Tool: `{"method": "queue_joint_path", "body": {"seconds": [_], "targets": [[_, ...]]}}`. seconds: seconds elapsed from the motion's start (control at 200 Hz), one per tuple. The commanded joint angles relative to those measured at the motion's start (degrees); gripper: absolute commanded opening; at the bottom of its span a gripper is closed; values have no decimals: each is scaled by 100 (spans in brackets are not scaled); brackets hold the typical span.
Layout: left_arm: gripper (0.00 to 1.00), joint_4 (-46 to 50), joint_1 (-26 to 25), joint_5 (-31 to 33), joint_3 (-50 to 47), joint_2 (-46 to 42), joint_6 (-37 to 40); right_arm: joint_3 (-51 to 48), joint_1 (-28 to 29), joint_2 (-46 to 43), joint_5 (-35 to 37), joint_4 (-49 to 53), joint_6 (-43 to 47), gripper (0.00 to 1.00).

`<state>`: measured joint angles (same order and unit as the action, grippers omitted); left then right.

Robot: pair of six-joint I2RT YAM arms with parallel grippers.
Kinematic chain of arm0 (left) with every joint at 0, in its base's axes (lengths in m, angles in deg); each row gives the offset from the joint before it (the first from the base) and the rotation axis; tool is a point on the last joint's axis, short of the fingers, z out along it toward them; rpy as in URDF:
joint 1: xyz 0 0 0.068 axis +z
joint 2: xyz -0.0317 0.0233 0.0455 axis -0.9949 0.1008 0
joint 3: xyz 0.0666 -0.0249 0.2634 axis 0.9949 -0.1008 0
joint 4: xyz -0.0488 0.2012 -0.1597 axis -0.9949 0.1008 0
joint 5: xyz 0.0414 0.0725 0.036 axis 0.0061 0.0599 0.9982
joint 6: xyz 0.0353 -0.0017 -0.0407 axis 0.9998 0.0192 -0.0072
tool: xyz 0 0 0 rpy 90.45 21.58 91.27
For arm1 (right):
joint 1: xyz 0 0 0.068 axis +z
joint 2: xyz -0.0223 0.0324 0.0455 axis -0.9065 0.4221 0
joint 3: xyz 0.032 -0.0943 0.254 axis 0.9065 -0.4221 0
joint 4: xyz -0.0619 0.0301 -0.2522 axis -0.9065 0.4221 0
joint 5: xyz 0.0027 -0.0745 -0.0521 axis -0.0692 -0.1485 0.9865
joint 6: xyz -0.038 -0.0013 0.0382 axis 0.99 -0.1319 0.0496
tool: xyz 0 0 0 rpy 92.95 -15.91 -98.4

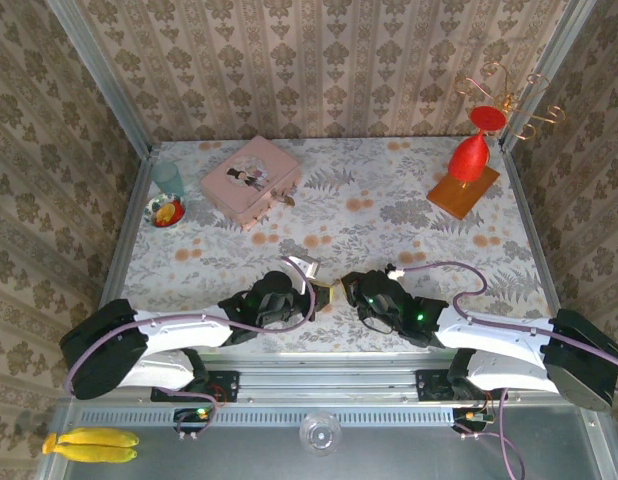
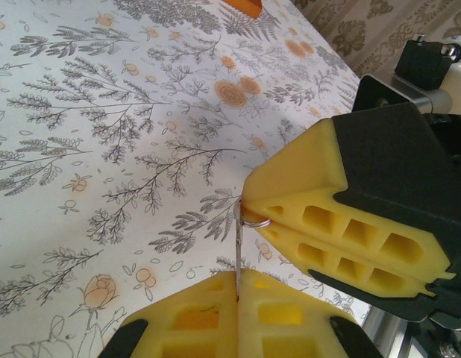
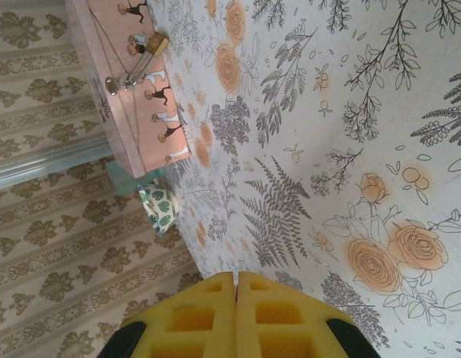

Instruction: Unlock the padlock with the key

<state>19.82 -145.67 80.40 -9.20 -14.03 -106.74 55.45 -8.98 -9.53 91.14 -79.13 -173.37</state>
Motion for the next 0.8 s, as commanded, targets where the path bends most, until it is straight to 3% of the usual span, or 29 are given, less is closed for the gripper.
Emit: {"method": "queue_joint_path", "body": {"seconds": [0.0,0.055,0.205,0.295,0.415,0.56,0.645,0.795], "targets": [[0,305,19,180,181,-185,178,105,72,74,282,140,-55,0],[0,448,35,111,195,-284,399,123,65,84,328,141,159,4],[0,2175,71,575,654,-776,1306,334,-112,34,597,641,1760,32],[0,3101,135,875,888,-1019,1680,-23,-319,-174,692,171,2916,50],[0,3848,186,1109,975,-1240,2211,-819,-349,-854,735,-959,4759,54],[0,4525,209,1428,1066,-1475,2769,-588,-356,-1656,425,-57,6919,62],[0,4801,256,1569,1201,-1562,3095,-460,-366,-1948,92,335,7750,69],[0,5199,320,1472,1513,-1526,3488,-723,-380,-2407,-710,304,8510,72]]}}
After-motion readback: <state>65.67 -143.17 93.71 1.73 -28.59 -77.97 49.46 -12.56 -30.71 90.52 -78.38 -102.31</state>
